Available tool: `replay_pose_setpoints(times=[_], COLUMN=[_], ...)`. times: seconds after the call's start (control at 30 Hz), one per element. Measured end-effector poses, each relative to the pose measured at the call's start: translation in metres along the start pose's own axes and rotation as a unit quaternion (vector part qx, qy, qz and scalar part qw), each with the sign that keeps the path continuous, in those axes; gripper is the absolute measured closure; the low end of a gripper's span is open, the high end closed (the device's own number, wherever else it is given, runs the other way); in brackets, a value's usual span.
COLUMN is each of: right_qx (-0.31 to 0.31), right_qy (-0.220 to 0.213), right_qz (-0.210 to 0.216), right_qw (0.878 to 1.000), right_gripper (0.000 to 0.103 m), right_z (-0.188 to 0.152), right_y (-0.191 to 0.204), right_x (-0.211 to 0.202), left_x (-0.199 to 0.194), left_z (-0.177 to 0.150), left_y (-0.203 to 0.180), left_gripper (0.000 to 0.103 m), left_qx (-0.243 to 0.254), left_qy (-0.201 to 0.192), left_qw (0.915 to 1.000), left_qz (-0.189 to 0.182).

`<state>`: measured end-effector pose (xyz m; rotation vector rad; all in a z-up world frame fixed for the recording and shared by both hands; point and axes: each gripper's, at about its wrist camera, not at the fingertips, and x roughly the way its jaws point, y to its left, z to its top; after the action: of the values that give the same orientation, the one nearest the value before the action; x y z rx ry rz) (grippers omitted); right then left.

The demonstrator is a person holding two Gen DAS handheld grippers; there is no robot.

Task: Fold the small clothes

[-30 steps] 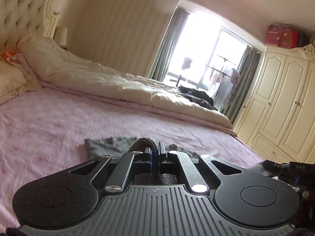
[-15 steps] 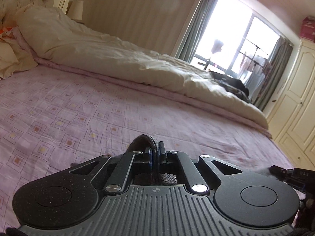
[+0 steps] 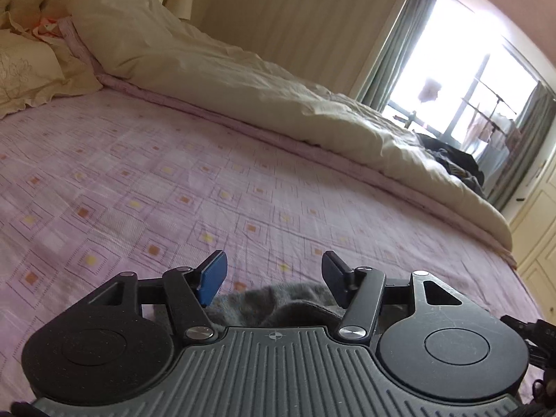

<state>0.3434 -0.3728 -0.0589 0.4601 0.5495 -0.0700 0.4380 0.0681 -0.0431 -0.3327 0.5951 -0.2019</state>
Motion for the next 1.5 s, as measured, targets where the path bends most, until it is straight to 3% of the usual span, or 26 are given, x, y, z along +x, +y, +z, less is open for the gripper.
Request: replay_pose_setpoints(times=[0.2, 0.37, 0.53, 0.63, 0.7, 0.77, 0.9, 1.07, 1.2, 1.33, 1.43, 1.5], right_qx=[-0.111, -0.2, -0.248, -0.265, -0.242, -0.203, -0.16, -0.182, -0.237, -0.282, -0.287, -0.267], right_qy=[0.013, 0.039, 0.056, 0.064, 0.065, 0.061, 0.052, 0.023, -0.009, 0.013, 0.037, 0.039], right_qz=[0.016, 0.027, 0.017, -0.032, -0.052, -0.053, -0.047, -0.038, 0.007, 0.032, -0.004, -0.039], right_qw=[0.994, 0.979, 0.967, 0.962, 0.967, 0.976, 0.985, 0.982, 0.971, 0.959, 0.957, 0.962], right_gripper=[0.04, 0.04, 0.041, 0.041, 0.038, 0.034, 0.034, 0.034, 0.034, 0.034, 0.035, 0.034], right_z=[-0.025, -0.062, -0.079, -0.08, -0.075, -0.068, -0.063, -0.062, -0.074, -0.099, -0.114, -0.118], right_y=[0.049, 0.085, 0.101, 0.095, 0.079, 0.061, 0.044, 0.057, 0.078, 0.088, 0.073, 0.051], right_x=[-0.024, -0.02, -0.002, 0.018, 0.028, 0.033, 0.034, 0.009, -0.035, -0.053, -0.05, -0.05], left_x=[-0.038, -0.037, -0.021, -0.003, 0.006, 0.011, 0.012, 0.002, -0.033, -0.055, -0.052, -0.055], left_z=[-0.015, -0.05, -0.075, -0.082, -0.084, -0.081, -0.079, -0.074, -0.078, -0.094, -0.106, -0.112], left_y=[-0.031, -0.065, -0.077, -0.07, -0.057, -0.042, -0.036, -0.042, -0.049, -0.05, -0.039, -0.028], left_gripper=[0.036, 0.035, 0.035, 0.035, 0.031, 0.021, 0.02, 0.021, 0.021, 0.021, 0.021, 0.02], left_qx=[0.101, 0.182, 0.246, 0.253, 0.243, 0.217, 0.209, 0.217, 0.239, 0.255, 0.247, 0.242], left_qy=[0.013, 0.047, 0.062, 0.074, 0.076, 0.073, 0.069, 0.069, 0.04, 0.042, 0.067, 0.061], left_qw=[0.9948, 0.9816, 0.9669, 0.9646, 0.9669, 0.9735, 0.9755, 0.9738, 0.9701, 0.9659, 0.9668, 0.9683], left_qz=[-0.008, -0.033, -0.025, 0.001, 0.018, 0.01, 0.004, 0.007, -0.007, -0.016, -0.001, 0.002])
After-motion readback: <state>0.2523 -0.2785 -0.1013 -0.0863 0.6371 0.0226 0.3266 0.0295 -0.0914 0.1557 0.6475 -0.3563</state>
